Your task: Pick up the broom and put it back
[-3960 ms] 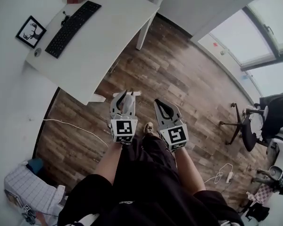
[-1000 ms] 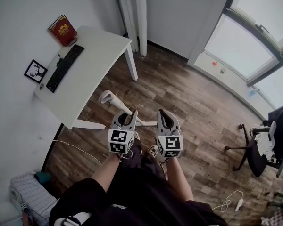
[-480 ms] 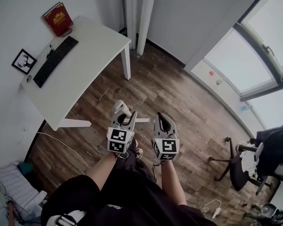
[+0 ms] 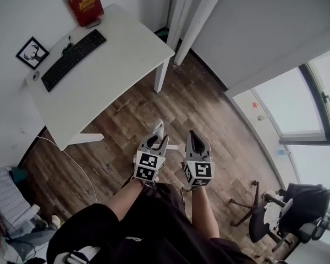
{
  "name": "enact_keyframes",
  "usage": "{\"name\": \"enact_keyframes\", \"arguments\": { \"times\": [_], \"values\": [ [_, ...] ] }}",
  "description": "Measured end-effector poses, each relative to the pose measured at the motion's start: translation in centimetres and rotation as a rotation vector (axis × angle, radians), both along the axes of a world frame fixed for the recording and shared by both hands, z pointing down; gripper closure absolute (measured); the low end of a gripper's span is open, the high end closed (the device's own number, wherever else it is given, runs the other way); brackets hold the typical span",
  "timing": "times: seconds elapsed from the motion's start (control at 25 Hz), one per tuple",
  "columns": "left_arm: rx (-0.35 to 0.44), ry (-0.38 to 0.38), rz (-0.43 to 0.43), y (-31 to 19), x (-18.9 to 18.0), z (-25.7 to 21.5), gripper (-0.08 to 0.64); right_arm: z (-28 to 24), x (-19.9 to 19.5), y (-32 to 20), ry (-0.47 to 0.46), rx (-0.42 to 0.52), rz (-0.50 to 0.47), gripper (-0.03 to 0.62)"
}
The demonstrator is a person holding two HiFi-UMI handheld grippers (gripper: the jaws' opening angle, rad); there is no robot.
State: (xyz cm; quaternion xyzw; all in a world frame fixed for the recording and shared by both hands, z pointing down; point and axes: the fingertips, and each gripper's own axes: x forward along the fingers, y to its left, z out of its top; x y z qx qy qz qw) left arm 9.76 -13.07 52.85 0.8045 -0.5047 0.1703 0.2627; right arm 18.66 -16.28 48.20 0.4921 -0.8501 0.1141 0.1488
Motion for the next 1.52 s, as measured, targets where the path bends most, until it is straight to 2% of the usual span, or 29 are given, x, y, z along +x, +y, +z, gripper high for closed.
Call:
{"name": "enact_keyframes", "arguments": {
  "times": [0.24,0.36,0.44,0.6,0.68,0.88,1.2,1.52],
  "values": [
    [-0.027,0.000,-0.011,-2.5,1.2,2.5,0.477,2.5,-0.4,-4.1,0.022,-0.048,-0.056,0.571],
    [-0.049,-0.025,-0.052,-3.7,1.5,4.3,0.477,3.6,-0.3,-6.0,0.023,-0.066,-0.113,0.571],
    [-0.064,-0.032,-0.120,-4.8,1.0,6.2,0.477,4.8,-0.3,-7.5,0.019,-0.076,-0.155,0.571],
    [-0.087,-0.001,-0.318,-6.9,-0.6,10.0,0.477,7.3,-0.4,-10.1,0.029,-0.097,-0.250,0.571],
    [-0.110,0.002,-0.380,-7.4,-0.6,11.6,0.477,8.3,-0.5,-10.9,0.042,-0.099,-0.308,0.571],
    [-0.127,-0.048,-0.431,-8.5,0.5,13.7,0.477,10.8,0.8,-11.7,0.066,-0.129,-0.399,0.571],
    [-0.175,-0.045,-0.538,-8.3,-1.2,17.2,0.477,12.8,-0.6,-12.8,0.088,-0.148,-0.497,0.571],
    [-0.225,-0.054,-0.540,-10.1,-3.3,20.5,0.477,15.4,-3.8,-13.9,0.105,-0.152,-0.544,0.571]
  ]
}}
